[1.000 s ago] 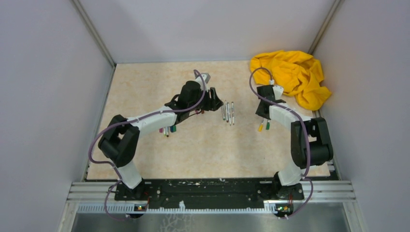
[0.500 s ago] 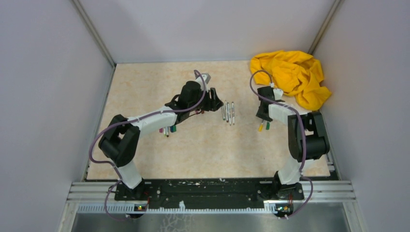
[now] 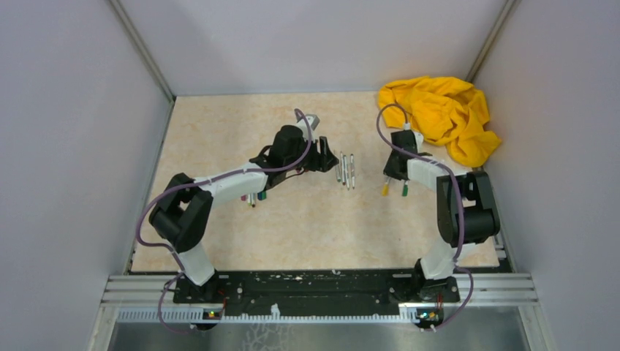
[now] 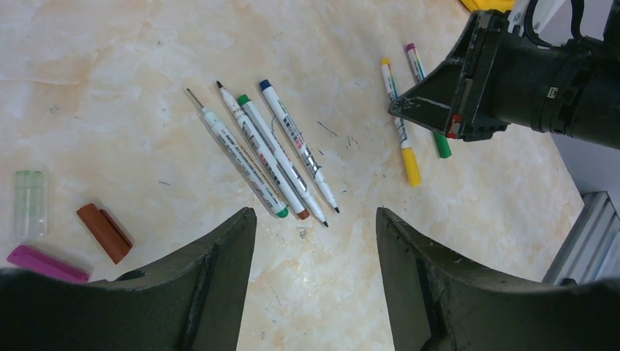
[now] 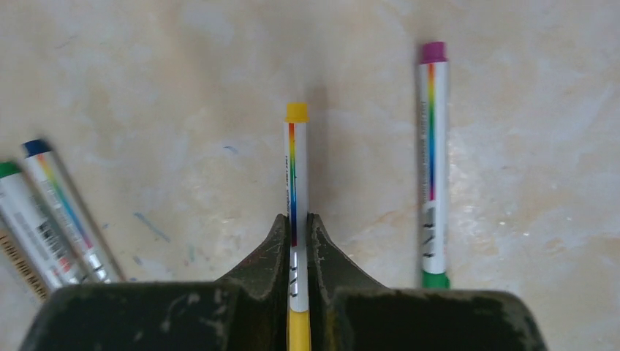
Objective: Open the pen caps
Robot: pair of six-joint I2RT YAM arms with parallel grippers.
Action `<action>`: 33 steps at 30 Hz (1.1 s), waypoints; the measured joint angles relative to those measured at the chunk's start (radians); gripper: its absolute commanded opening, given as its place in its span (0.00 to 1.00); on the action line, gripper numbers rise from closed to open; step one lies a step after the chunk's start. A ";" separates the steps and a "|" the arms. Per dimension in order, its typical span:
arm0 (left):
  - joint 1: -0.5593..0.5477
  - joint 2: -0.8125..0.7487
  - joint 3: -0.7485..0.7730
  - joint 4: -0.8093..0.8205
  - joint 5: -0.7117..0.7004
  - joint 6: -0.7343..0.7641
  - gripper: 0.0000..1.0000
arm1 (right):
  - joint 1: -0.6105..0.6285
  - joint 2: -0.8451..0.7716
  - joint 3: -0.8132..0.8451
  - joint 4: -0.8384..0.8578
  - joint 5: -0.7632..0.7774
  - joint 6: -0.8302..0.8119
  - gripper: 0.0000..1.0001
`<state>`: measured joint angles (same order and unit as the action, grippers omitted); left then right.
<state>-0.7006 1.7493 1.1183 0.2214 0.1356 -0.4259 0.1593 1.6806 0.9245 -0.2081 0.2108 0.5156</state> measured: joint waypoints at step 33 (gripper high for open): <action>0.002 0.185 -0.037 0.249 0.260 -0.179 0.49 | 0.278 -0.079 0.073 0.284 -0.291 0.124 0.00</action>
<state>-0.6991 1.9347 1.0817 0.4709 0.3958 -0.6048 0.4374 1.6016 0.9977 0.0757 -0.0807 0.6399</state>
